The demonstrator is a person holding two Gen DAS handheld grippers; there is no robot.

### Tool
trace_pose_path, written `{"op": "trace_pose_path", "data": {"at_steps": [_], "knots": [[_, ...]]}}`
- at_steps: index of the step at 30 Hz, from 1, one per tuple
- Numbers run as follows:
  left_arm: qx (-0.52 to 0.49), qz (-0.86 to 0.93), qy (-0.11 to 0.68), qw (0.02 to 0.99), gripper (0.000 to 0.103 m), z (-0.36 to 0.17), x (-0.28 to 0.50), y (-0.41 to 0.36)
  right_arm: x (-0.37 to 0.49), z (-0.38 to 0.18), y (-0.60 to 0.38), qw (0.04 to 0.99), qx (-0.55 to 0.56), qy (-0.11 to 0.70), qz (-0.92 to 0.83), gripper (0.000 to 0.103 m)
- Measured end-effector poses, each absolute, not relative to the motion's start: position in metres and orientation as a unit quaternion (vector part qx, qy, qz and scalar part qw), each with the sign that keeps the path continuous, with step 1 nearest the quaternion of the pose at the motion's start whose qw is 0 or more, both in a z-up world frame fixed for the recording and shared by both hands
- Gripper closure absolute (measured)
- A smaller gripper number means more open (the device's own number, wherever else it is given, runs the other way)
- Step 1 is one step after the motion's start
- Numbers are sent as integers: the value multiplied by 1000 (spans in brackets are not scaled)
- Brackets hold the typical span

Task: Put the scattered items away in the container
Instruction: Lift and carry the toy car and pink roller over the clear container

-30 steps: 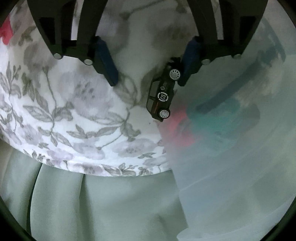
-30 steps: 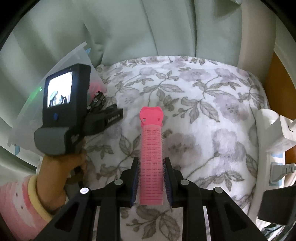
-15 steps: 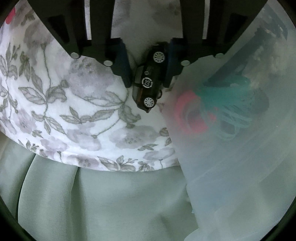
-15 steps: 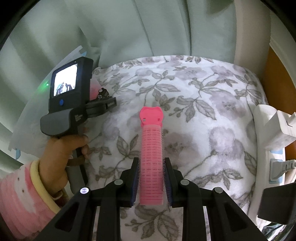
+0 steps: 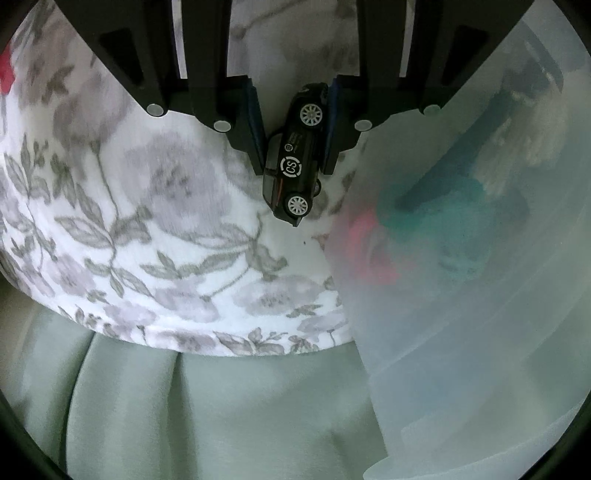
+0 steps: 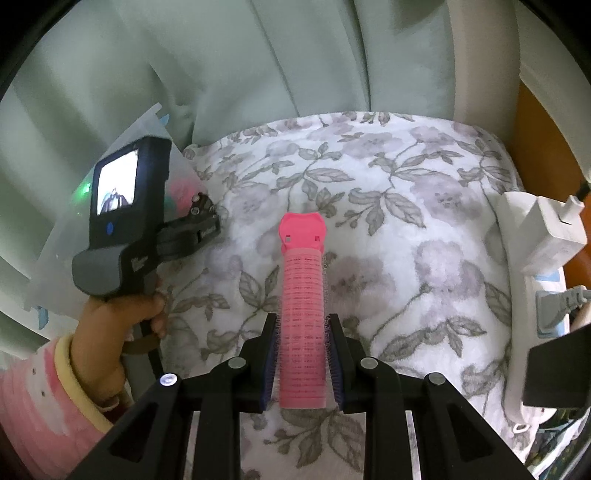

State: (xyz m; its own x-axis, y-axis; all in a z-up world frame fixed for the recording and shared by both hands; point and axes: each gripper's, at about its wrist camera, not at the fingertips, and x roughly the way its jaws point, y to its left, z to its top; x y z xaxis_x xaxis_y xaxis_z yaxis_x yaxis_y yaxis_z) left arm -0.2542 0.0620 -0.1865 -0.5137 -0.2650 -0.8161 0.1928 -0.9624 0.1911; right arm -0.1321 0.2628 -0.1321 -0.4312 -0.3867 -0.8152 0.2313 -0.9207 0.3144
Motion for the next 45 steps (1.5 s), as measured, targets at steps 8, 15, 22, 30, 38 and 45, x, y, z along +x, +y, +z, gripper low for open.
{"op": "trace_pose_path", "data": {"at_steps": [8,15,22,30,38,45], "knots": [[493,-863,-42,100,73,-189,-234,62,-120,-124,268,165,495,-90,-848,76],[502,-861,-50,65,73,-186,-206,67,-108,-115,272,150,487,-99,-855,76],[495,-866,-62,28,73,-158,-158,88,-96,-105,268,143,478,-101,-861,76],[467,-882,-55,-7,73,-112,-127,83,-83,-84,264,140,459,-106,-871,76],[424,-904,-36,-25,73,-58,-107,66,-75,-54,250,154,431,-110,-882,76],[392,-919,-21,-29,73,-19,-88,51,-71,-29,229,170,408,-110,-890,76]]}}
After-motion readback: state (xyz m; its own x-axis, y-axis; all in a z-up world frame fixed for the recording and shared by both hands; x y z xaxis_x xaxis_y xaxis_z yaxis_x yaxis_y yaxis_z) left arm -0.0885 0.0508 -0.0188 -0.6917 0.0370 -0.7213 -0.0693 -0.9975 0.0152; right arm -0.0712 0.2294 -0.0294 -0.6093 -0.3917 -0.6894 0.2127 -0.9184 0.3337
